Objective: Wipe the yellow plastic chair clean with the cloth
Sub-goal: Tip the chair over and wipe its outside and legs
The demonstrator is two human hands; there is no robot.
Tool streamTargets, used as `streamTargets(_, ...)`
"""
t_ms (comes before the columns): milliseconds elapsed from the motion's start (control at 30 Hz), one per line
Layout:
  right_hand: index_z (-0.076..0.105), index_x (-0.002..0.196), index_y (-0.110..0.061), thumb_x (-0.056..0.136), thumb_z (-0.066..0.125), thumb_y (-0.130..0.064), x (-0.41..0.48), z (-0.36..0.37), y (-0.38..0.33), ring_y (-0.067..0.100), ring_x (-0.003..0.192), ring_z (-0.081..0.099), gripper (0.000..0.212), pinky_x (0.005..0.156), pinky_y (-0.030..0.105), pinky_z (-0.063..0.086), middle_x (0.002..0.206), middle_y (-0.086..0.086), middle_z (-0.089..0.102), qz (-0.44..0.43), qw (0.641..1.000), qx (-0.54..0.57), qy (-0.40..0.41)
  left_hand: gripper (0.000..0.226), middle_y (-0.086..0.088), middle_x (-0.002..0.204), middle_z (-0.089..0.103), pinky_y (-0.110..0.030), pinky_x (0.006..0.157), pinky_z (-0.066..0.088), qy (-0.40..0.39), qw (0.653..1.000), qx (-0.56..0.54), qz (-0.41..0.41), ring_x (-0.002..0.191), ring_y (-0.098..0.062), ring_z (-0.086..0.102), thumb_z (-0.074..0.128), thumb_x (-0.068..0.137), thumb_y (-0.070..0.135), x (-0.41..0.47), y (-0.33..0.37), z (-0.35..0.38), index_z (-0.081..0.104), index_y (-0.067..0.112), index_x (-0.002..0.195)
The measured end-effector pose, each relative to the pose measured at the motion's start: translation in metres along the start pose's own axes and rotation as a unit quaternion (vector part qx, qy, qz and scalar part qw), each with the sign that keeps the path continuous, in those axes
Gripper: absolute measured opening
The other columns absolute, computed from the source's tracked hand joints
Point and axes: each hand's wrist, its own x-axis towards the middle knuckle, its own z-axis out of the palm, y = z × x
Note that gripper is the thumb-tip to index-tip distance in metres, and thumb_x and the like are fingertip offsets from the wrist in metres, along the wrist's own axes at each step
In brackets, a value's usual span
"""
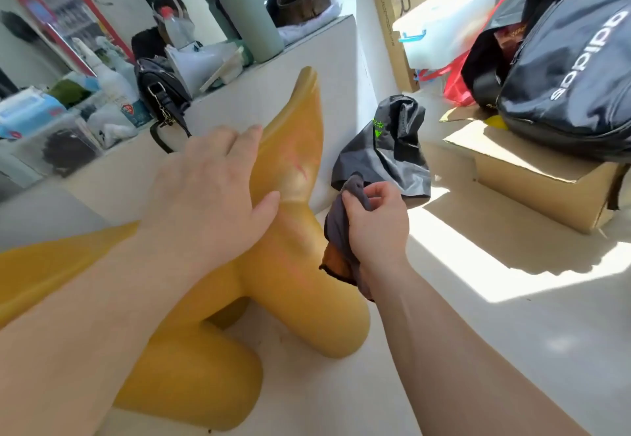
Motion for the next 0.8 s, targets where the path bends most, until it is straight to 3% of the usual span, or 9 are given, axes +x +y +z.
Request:
streamTargets(133,0.064,0.093,-0.02,0.086,0.067,-0.024,0.016,0.003,-0.002,0.012,0.065,0.066,0.009,0.063,0.032,0.054,0.069,-0.008,0.068,0.065,0.992,0.11,-0.024,0.077,-0.008,0.144,0.043,-0.053,0.103,0.042,-0.027,0.999,-0.015,-0.013,0.13,-0.034,0.044,0.045,0.09,0.06,0.029,0.001,-0.002,0.029,0.021,0.155)
streamTargets(233,0.062,0.084,-0.023,0.077,0.053,-0.021,0.029,0.009,-0.015,0.021,0.056,0.052,0.011,0.057,0.036,0.045,0.056,-0.011,0.054,0.105,0.965,0.228,-0.079,0.073,-0.006,0.149,0.041,-0.053,0.106,0.042,-0.047,0.996,-0.062,-0.033,0.133,-0.032,0.044,0.043,0.094,0.062,0.049,0.002,0.0,0.029,0.025,0.155)
streamTargets(267,0.066,0.083,-0.029,0.074,0.05,-0.021,0.034,0.01,-0.017,0.022,0.064,0.056,0.02,0.062,0.039,0.048,0.063,-0.012,0.059,0.118,0.958,0.248,-0.087,0.071,-0.005,0.15,0.041,-0.053,0.107,0.042,-0.055,0.995,-0.074,-0.032,0.134,-0.031,0.045,0.041,0.095,0.063,0.056,0.003,0.001,0.029,0.026,0.155)
streamTargets(333,0.075,0.104,-0.029,0.074,0.046,-0.015,0.044,0.012,-0.013,0.02,0.093,0.069,0.043,0.087,0.042,0.058,0.095,-0.007,0.074,0.119,0.954,0.257,-0.096,0.068,-0.005,0.151,0.042,-0.053,0.109,0.042,-0.072,0.993,-0.086,-0.026,0.135,-0.028,0.045,0.037,0.097,0.063,0.07,0.004,0.005,0.032,0.025,0.154)
streamTargets(400,0.072,0.12,-0.021,0.076,0.049,-0.008,0.05,0.012,-0.009,0.017,0.108,0.069,0.051,0.101,0.046,0.054,0.113,-0.002,0.074,0.099,0.955,0.263,-0.099,0.062,-0.005,0.147,0.048,-0.049,0.109,0.041,-0.076,0.992,-0.098,-0.02,0.132,-0.026,0.047,0.036,0.101,0.057,0.084,0.004,0.008,0.037,0.023,0.153)
streamTargets(500,0.068,0.121,-0.024,0.088,0.064,-0.003,0.061,0.009,-0.003,0.013,0.103,0.073,0.04,0.098,0.04,0.057,0.109,-0.005,0.077,0.101,0.955,0.267,-0.079,0.045,0.0,0.135,0.057,-0.035,0.098,0.038,-0.09,0.982,-0.165,-0.026,0.125,-0.02,0.05,0.037,0.106,0.042,0.101,0.008,0.01,0.05,0.023,0.145)
streamTargets(600,0.063,0.128,-0.023,0.087,0.074,-0.006,0.074,0.011,0.003,0.011,0.095,0.074,0.047,0.093,0.038,0.059,0.095,-0.01,0.077,0.101,0.957,0.262,-0.068,0.036,0.015,0.129,0.056,-0.031,0.098,0.035,-0.111,0.951,-0.282,-0.069,0.121,-0.009,0.049,0.037,0.108,0.034,0.102,0.009,0.012,0.056,0.034,0.138)
streamTargets(700,0.071,0.113,-0.023,0.082,0.078,-0.007,0.081,0.022,0.005,0.011,0.091,0.074,0.035,0.088,0.041,0.06,0.09,-0.007,0.076,0.08,0.964,0.242,-0.073,0.035,0.022,0.126,0.053,-0.021,0.091,0.036,-0.104,0.944,-0.303,-0.082,0.113,0.0,0.048,0.037,0.108,0.033,0.1,0.008,0.015,0.053,0.042,0.138)
streamTargets(800,0.075,0.1,-0.022,0.082,0.078,-0.004,0.081,0.037,0.003,0.003,0.079,0.071,0.025,0.079,0.027,0.056,0.088,-0.003,0.075,0.037,0.973,0.221,-0.061,0.035,0.023,0.121,0.059,-0.014,0.081,0.037,-0.116,0.939,-0.311,-0.085,0.103,0.008,0.052,0.037,0.108,0.033,0.101,0.008,0.017,0.052,0.045,0.137)
